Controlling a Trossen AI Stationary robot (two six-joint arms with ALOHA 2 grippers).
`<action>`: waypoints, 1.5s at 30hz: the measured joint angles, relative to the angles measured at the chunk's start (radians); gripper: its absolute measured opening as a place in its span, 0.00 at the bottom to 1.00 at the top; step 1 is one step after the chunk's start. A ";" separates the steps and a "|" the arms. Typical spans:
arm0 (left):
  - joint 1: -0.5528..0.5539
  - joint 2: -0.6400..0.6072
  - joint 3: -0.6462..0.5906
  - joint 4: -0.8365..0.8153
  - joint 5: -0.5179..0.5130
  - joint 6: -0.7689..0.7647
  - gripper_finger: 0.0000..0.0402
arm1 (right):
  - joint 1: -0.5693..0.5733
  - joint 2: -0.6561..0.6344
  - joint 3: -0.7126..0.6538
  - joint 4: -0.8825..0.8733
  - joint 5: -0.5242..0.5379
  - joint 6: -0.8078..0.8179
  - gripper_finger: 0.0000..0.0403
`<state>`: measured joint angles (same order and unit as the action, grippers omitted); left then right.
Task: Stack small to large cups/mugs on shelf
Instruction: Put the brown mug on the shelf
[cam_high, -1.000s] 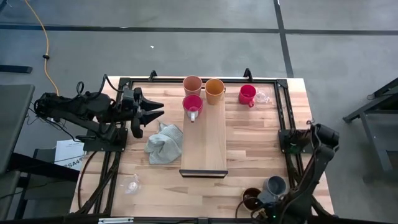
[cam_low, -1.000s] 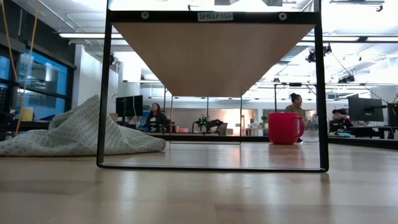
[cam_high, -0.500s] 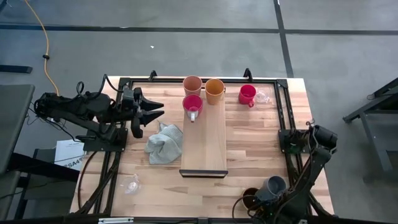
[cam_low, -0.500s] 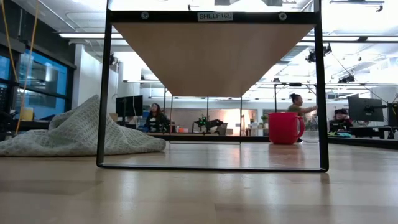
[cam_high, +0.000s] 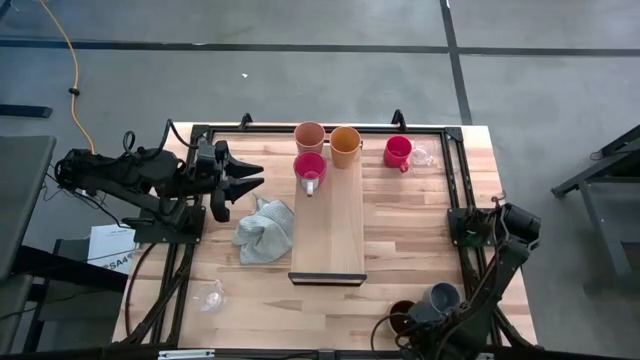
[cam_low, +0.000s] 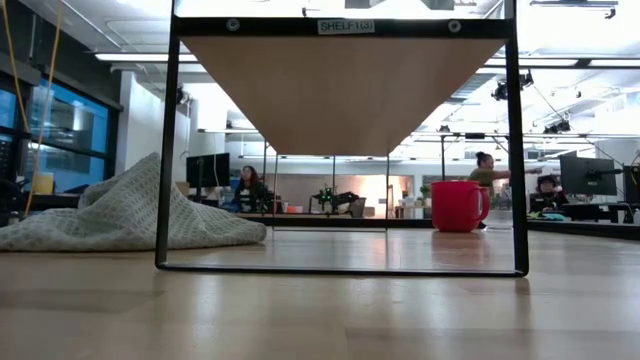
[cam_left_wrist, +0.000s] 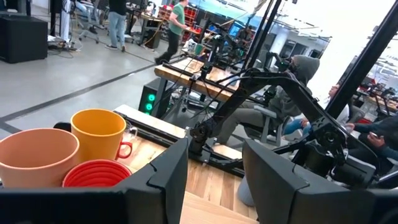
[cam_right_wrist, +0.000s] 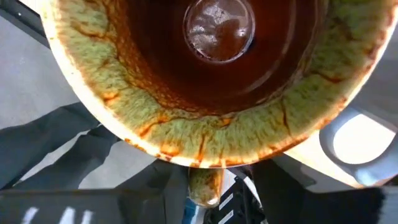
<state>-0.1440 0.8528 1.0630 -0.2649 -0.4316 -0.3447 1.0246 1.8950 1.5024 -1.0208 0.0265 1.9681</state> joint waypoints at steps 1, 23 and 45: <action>0.000 0.000 0.000 0.000 0.000 0.000 0.35 | -0.002 0.000 0.000 -0.003 0.000 -0.004 0.39; 0.000 0.000 0.000 0.000 0.000 0.003 0.35 | -0.022 0.000 0.335 -0.165 -0.011 -0.362 0.06; 0.000 0.000 0.034 -0.006 0.001 0.025 0.35 | -0.570 -0.099 0.663 -0.549 0.319 -1.006 0.06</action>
<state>-0.1444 0.8528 1.0966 -0.2714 -0.4309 -0.3194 0.4546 1.7964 2.1655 -1.5701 0.3450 0.9624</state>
